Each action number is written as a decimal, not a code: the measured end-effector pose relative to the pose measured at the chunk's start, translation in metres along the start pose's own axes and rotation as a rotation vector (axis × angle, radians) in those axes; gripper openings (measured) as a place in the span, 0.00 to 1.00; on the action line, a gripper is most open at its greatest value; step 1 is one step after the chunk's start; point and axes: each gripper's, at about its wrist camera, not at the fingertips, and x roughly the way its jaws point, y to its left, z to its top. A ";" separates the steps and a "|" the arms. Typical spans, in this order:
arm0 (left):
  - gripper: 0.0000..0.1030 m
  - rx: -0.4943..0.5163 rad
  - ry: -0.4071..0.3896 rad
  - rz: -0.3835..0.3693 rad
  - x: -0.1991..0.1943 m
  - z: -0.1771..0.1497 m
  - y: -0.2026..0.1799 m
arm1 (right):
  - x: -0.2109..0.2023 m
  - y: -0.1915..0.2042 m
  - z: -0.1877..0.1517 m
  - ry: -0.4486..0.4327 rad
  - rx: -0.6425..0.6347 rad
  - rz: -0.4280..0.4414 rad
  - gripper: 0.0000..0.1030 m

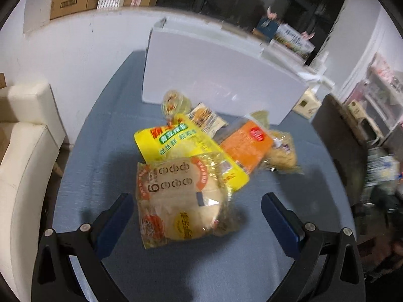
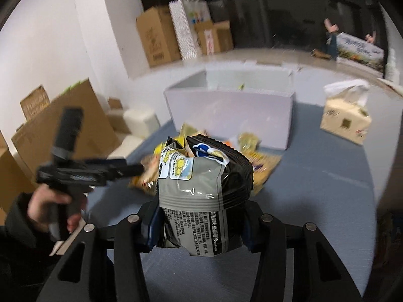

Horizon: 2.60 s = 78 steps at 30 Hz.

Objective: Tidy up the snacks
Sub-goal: 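Grasp the silver-grey snack bag with the right tool while the left tool grasps the bread bun packet, then place both packets into the white box and open both tools, then grasp the round cartoon-printed bag with the right tool while the left tool grasps the orange packet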

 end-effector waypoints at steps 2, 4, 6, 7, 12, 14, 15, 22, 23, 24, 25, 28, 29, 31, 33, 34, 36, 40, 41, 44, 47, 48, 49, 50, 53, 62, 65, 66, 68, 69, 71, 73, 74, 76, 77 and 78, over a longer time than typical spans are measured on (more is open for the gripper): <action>1.00 0.001 0.022 0.022 0.013 0.001 -0.001 | -0.011 -0.002 0.001 -0.023 0.009 -0.011 0.53; 1.00 0.005 0.027 0.033 0.020 0.001 0.000 | -0.019 -0.006 0.000 -0.037 0.022 -0.016 0.53; 1.00 0.024 0.027 0.057 0.027 0.002 -0.001 | -0.024 -0.009 -0.002 -0.041 0.033 -0.017 0.53; 1.00 0.033 0.033 0.069 0.030 0.003 -0.002 | -0.023 -0.011 -0.004 -0.040 0.041 -0.020 0.53; 0.76 0.101 0.015 0.063 0.033 -0.002 -0.008 | -0.023 -0.020 -0.008 -0.036 0.072 -0.017 0.53; 0.74 0.087 -0.007 0.024 0.025 -0.004 -0.006 | -0.023 -0.020 -0.008 -0.037 0.075 -0.012 0.53; 0.74 0.086 -0.025 0.014 0.019 -0.005 -0.006 | -0.023 -0.020 -0.007 -0.038 0.072 -0.011 0.53; 0.74 0.128 -0.182 -0.065 -0.041 0.020 -0.023 | -0.022 -0.019 0.008 -0.089 0.084 -0.003 0.53; 0.74 0.146 -0.212 -0.087 -0.050 0.034 -0.030 | -0.020 -0.022 0.017 -0.099 0.102 0.010 0.53; 0.74 0.156 -0.225 -0.100 -0.054 0.041 -0.033 | -0.018 -0.024 0.024 -0.108 0.112 0.014 0.53; 0.74 0.169 -0.240 -0.109 -0.056 0.053 -0.039 | -0.014 -0.027 0.035 -0.118 0.119 0.014 0.53; 0.74 0.220 -0.294 -0.118 -0.059 0.103 -0.053 | 0.002 -0.037 0.074 -0.134 0.118 -0.013 0.53; 0.74 0.225 -0.306 -0.118 -0.056 0.119 -0.056 | 0.009 -0.041 0.088 -0.137 0.125 -0.003 0.53; 0.74 0.232 -0.321 -0.113 -0.056 0.144 -0.057 | 0.024 -0.052 0.115 -0.145 0.156 -0.003 0.53; 0.74 0.239 -0.328 -0.099 -0.044 0.177 -0.060 | 0.044 -0.063 0.142 -0.145 0.166 -0.027 0.53; 0.74 0.239 -0.328 -0.093 -0.043 0.185 -0.059 | 0.051 -0.067 0.151 -0.144 0.168 -0.037 0.53; 0.74 0.239 -0.321 -0.082 -0.031 0.207 -0.058 | 0.070 -0.074 0.171 -0.124 0.149 -0.053 0.53; 0.80 0.245 -0.292 -0.043 0.003 0.236 -0.059 | 0.106 -0.086 0.200 -0.070 0.133 -0.106 0.54; 0.86 0.247 -0.277 0.024 0.013 0.241 -0.058 | 0.114 -0.090 0.204 -0.050 0.143 -0.094 0.61; 1.00 0.259 -0.288 0.053 0.022 0.235 -0.056 | 0.124 -0.096 0.206 -0.028 0.180 -0.139 1.00; 1.00 0.242 -0.270 0.027 0.024 0.228 -0.047 | 0.120 -0.101 0.200 -0.063 0.190 -0.149 1.00; 1.00 0.240 -0.272 0.027 0.023 0.226 -0.046 | 0.120 -0.102 0.199 -0.059 0.195 -0.155 1.00; 1.00 0.233 -0.273 0.018 0.022 0.224 -0.044 | 0.119 -0.103 0.197 -0.061 0.200 -0.164 1.00; 1.00 0.230 -0.269 0.009 0.021 0.223 -0.043 | 0.118 -0.103 0.196 -0.068 0.200 -0.164 1.00; 1.00 0.227 -0.276 0.012 0.015 0.222 -0.045 | 0.110 -0.100 0.195 -0.091 0.190 -0.156 1.00; 1.00 0.262 -0.298 -0.022 -0.036 0.165 -0.057 | 0.072 -0.063 0.153 -0.112 0.054 -0.136 1.00; 1.00 0.271 -0.293 -0.044 -0.054 0.127 -0.059 | 0.054 -0.055 0.114 -0.106 0.047 -0.105 1.00; 1.00 0.274 -0.293 -0.053 -0.059 0.114 -0.059 | 0.049 -0.053 0.097 -0.097 0.040 -0.099 1.00; 1.00 0.275 -0.289 -0.051 -0.067 0.089 -0.058 | 0.043 -0.050 0.067 -0.085 0.032 -0.102 1.00; 1.00 0.281 -0.283 -0.052 -0.070 0.076 -0.058 | 0.041 -0.049 0.055 -0.075 0.027 -0.093 1.00; 1.00 0.262 -0.278 -0.069 -0.079 0.050 -0.053 | 0.042 -0.047 0.030 -0.014 0.014 -0.097 1.00; 1.00 0.224 -0.267 -0.088 -0.083 0.034 -0.049 | 0.043 -0.046 0.008 0.018 0.011 -0.102 1.00; 1.00 0.201 -0.263 -0.104 -0.086 0.025 -0.047 | 0.045 -0.047 0.001 0.031 0.020 -0.101 1.00; 1.00 0.168 -0.257 -0.114 -0.090 0.010 -0.044 | 0.052 -0.049 -0.010 0.059 0.026 -0.106 1.00; 1.00 0.162 -0.254 -0.116 -0.092 0.005 -0.044 | 0.057 -0.049 -0.014 0.074 0.029 -0.111 1.00; 1.00 0.158 -0.254 -0.115 -0.093 0.003 -0.044 | 0.062 -0.049 -0.015 0.086 0.028 -0.109 1.00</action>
